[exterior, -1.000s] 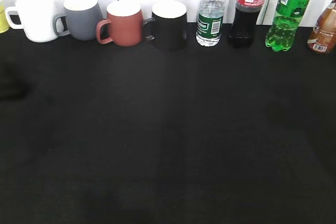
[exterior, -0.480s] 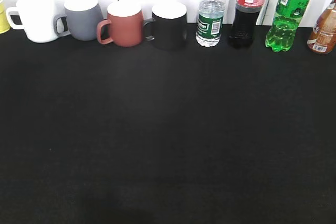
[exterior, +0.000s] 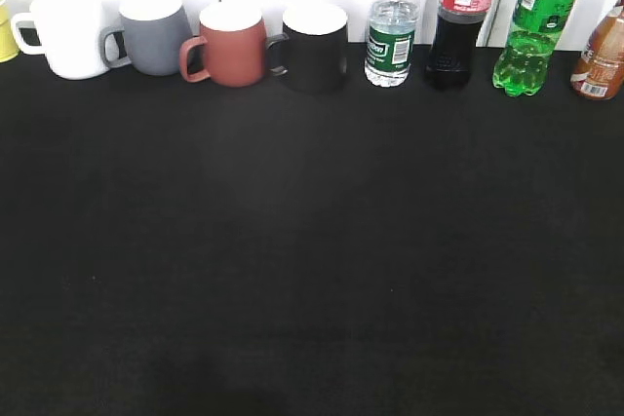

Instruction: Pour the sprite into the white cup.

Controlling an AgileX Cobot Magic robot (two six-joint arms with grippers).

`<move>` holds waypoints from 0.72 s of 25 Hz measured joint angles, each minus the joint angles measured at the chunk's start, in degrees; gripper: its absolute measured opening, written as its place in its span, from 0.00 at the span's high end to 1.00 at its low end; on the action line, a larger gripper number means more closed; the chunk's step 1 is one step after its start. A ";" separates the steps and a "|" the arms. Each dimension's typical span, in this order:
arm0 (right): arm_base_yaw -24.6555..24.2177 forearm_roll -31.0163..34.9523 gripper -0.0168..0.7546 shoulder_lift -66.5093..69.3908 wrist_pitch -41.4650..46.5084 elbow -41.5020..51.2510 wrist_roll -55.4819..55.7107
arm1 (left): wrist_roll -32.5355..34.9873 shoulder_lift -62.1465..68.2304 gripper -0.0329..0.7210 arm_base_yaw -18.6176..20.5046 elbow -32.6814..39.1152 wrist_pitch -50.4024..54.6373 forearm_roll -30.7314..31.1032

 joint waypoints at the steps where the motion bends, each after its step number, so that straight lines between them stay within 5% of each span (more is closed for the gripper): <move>1: 0.00 0.14 0.26 0.00 0.00 0.00 -0.18 | 0.26 0.00 0.36 0.00 0.00 -0.04 -0.37; 7: 0.00 0.25 0.26 0.00 -0.05 0.00 -0.25 | 6.12 0.00 0.36 0.00 0.00 -0.11 -4.42; 18: 0.00 0.25 0.26 0.00 -0.05 0.00 -0.25 | 6.73 0.00 0.36 0.00 0.00 -0.31 -4.88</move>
